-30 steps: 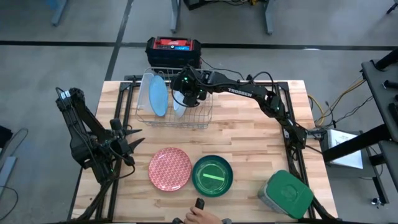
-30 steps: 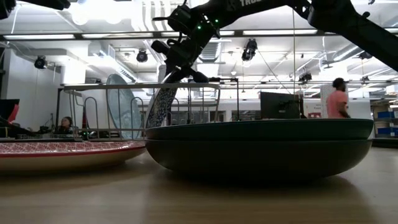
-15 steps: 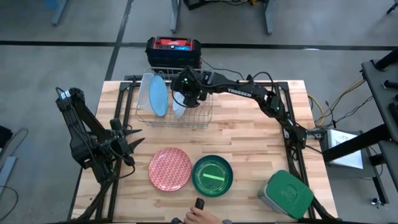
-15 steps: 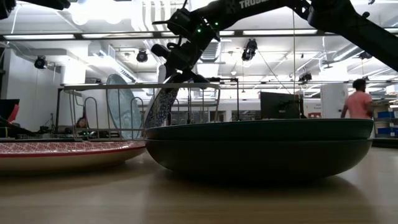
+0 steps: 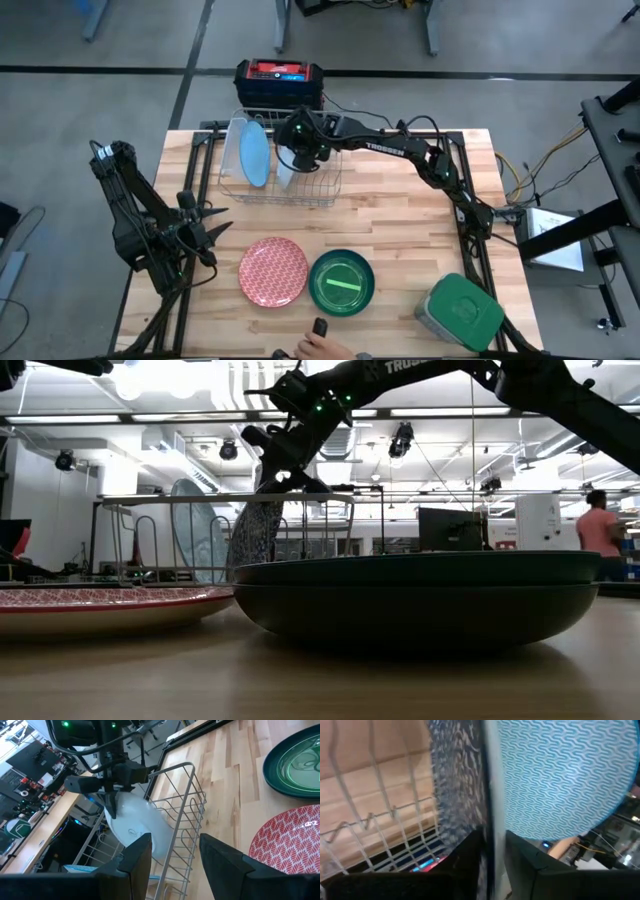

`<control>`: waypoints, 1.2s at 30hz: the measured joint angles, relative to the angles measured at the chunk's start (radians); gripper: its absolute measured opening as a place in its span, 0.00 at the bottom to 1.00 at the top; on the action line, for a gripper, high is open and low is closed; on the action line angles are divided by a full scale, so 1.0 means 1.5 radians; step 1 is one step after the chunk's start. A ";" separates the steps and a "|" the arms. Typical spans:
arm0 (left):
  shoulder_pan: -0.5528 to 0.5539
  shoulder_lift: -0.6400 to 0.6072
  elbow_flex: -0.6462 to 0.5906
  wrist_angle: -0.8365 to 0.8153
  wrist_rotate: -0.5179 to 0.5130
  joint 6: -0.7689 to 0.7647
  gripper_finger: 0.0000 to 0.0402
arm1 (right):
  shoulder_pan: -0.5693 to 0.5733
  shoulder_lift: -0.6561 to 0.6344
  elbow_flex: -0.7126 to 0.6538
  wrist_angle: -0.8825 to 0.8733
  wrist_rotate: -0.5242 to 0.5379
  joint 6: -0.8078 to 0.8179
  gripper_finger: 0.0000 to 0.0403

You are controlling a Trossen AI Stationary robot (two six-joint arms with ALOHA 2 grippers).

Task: Sort dishes
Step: Put the blue patterned plate into the dish rack

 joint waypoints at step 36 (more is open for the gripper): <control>0.000 0.000 -0.002 0.000 0.002 0.000 0.39 | 0.000 -0.001 0.001 0.111 0.004 0.077 0.32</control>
